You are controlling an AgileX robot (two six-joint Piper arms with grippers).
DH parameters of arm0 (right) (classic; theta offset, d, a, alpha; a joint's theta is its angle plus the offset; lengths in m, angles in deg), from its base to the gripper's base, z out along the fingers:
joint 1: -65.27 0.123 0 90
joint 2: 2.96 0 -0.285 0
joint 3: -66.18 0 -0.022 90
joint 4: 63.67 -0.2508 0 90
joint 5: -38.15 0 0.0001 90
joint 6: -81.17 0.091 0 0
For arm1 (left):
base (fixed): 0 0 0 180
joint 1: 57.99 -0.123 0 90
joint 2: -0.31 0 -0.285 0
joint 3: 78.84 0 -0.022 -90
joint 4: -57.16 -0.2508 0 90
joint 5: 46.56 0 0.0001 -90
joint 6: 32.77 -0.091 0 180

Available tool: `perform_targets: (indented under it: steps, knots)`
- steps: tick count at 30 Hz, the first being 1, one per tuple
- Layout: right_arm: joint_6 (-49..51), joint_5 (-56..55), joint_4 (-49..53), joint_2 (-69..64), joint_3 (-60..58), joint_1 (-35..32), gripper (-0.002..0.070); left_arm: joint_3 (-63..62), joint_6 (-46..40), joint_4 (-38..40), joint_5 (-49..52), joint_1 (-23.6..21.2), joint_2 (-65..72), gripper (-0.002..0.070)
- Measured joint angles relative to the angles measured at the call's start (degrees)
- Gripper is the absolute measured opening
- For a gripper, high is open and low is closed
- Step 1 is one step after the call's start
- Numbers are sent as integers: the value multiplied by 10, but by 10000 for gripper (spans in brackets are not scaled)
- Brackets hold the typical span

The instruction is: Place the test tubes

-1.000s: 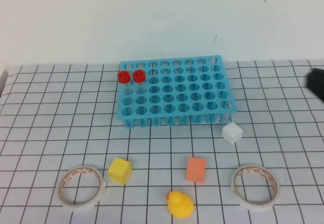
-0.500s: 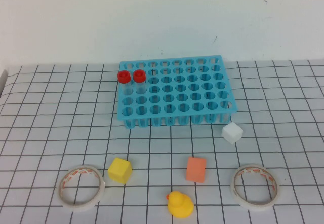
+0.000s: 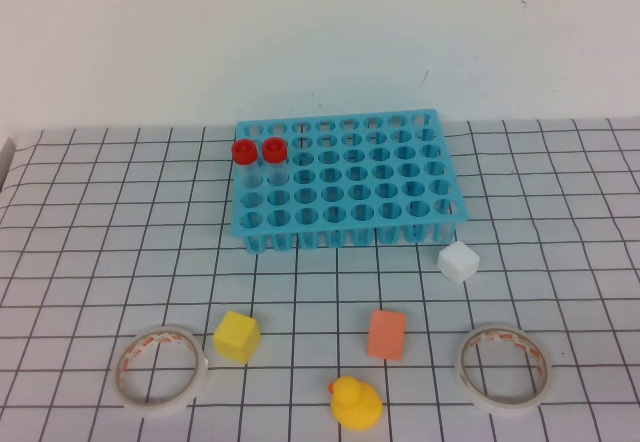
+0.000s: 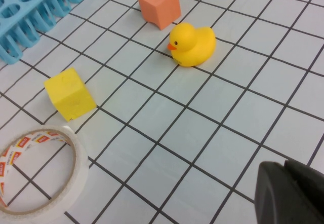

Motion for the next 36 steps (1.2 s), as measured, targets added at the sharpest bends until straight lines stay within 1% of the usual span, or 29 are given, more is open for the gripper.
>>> perform_targets:
  steps: [1, 3, 4, 7, 10, 13, 16, 23, 29, 36]
  knots:
    - [3, 9, 15, 40, -18, -74, -1, 0, 0, 0, 0, 0, 0, -1]
    - [22, 15, 45, 72, -36, -143, -1, 0, 0, 0, 0, 0, 0, -1]
    - [40, 16, 65, 86, -45, -172, -1, 0, 0, 0, 0, 0, 0, -1]
    - [115, 17, 122, 110, -69, -221, -1, 0, 0, 0, 0, 0, 0, -1]
    - [198, 17, 172, 113, -86, -227, -1, 0, 0, 0, 0, 0, 0, -1]
    - [278, 14, 205, 113, -108, -219, -1, 0, 0, 0, 0, 0, 0, -1]
    - [309, 17, 216, 113, -118, -207, -1, 0, 0, 0, 0, 0, 0, -1]
    - [321, 58, 225, 115, -119, -199, -1, 0, 0, 0, 0, 0, -1, -1]
    - [286, 144, 227, 117, -118, -199, -1, 0, 0, 0, 0, 0, -1, -1]
    - [280, 149, 227, 117, -117, -198, -1, 0, 0, 0, 0, 0, -1, -1]
